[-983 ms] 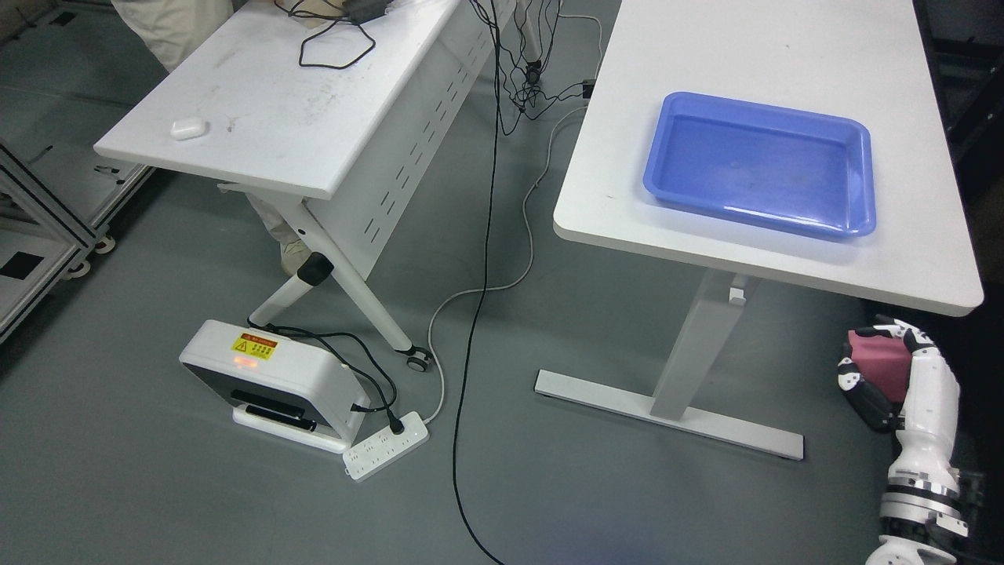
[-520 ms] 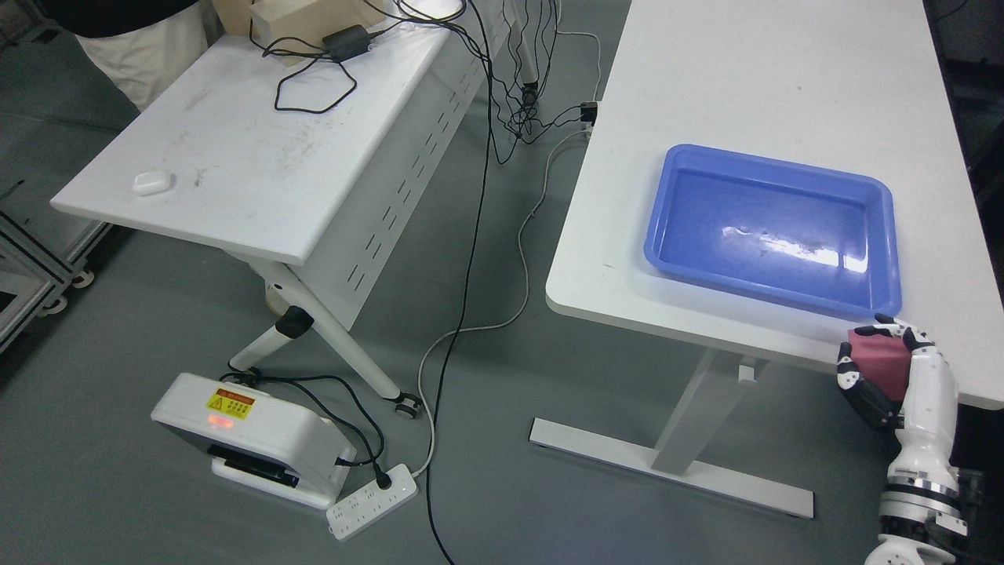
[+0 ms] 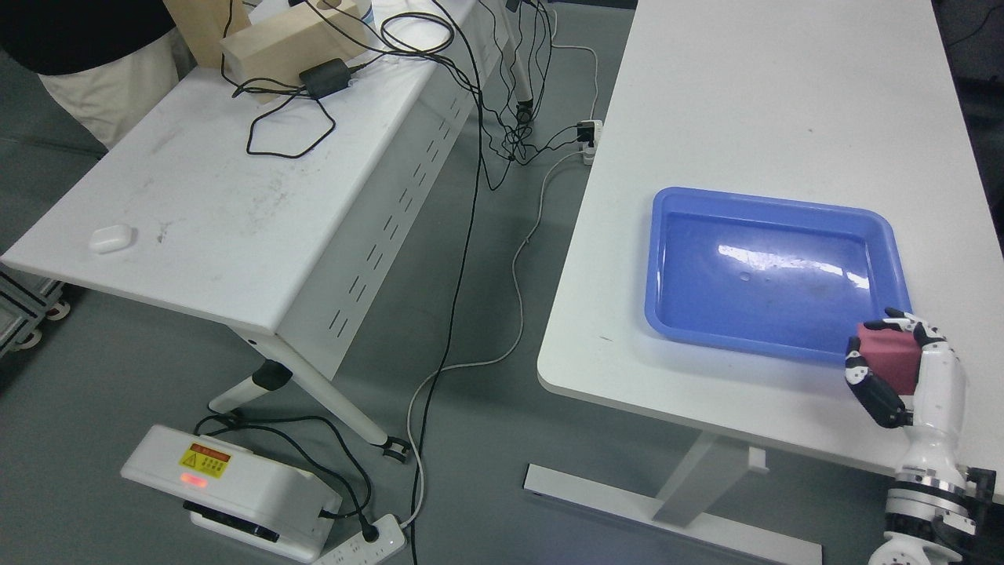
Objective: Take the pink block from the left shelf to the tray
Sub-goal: 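Lower the pink block into the blue tray with the right hand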
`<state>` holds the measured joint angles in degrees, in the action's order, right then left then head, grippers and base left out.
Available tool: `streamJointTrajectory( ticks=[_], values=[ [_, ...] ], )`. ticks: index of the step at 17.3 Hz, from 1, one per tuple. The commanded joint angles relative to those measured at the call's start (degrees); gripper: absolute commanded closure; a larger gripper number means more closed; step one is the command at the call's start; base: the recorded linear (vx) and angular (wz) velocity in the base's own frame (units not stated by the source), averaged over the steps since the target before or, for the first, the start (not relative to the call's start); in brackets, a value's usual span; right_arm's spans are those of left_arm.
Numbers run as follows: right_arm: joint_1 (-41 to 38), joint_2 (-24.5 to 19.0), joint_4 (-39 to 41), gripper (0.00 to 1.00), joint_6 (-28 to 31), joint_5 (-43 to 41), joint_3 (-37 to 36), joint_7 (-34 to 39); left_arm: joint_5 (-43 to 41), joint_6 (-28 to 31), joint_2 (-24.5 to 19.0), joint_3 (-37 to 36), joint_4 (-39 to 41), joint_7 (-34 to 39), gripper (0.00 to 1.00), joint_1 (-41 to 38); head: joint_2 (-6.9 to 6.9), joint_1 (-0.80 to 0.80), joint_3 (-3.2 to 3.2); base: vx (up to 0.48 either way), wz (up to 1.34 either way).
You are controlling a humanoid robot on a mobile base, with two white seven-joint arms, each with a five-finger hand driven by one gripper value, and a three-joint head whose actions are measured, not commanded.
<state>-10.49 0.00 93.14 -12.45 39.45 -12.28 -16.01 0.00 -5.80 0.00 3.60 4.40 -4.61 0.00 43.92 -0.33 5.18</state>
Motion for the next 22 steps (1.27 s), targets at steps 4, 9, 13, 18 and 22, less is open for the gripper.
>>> streamJointTrajectory(
  ticks=[4, 9, 13, 18, 22],
  values=[
    [-0.49, 1.0, 3.19, 0.96, -4.15, -5.26, -3.8, -0.78, -0.09, 0.0, -1.0, 0.0, 0.0, 0.04, 0.0, -0.53, 0.0, 0.0, 0.0, 0.152, 0.01],
    [-3.65, 1.0, 3.19, 0.95, -6.71, -5.35, 1.37, 4.48, -0.09, 0.0, -1.0, 0.0, 0.0, 0.04, 0.0, -0.53, 0.0, 0.0, 0.0, 0.077, 0.01],
    [-3.66, 1.0, 3.19, 0.88, -5.84, -5.35, 3.93, 8.71, -0.09, 0.0, -1.0, 0.0, 0.0, 0.04, 0.0, -0.53, 0.0, 0.0, 0.0, 0.06, 0.02],
    [-3.66, 1.0, 3.27, 0.38, -5.48, -10.61, 3.06, 8.72, -0.09, 0.0, -1.0, 0.0, 0.0, 0.04, 0.0, -0.53, 0.0, 0.0, 0.0, 0.056, 0.01],
    [-3.74, 1.0, 4.5, 0.1, -5.48, -18.42, 0.51, 9.24, -0.09, 0.0, -1.0, 0.0, 0.0, 0.04, 0.0, -0.53, 0.0, 0.0, 0.0, 0.058, 0.05]
  ],
)
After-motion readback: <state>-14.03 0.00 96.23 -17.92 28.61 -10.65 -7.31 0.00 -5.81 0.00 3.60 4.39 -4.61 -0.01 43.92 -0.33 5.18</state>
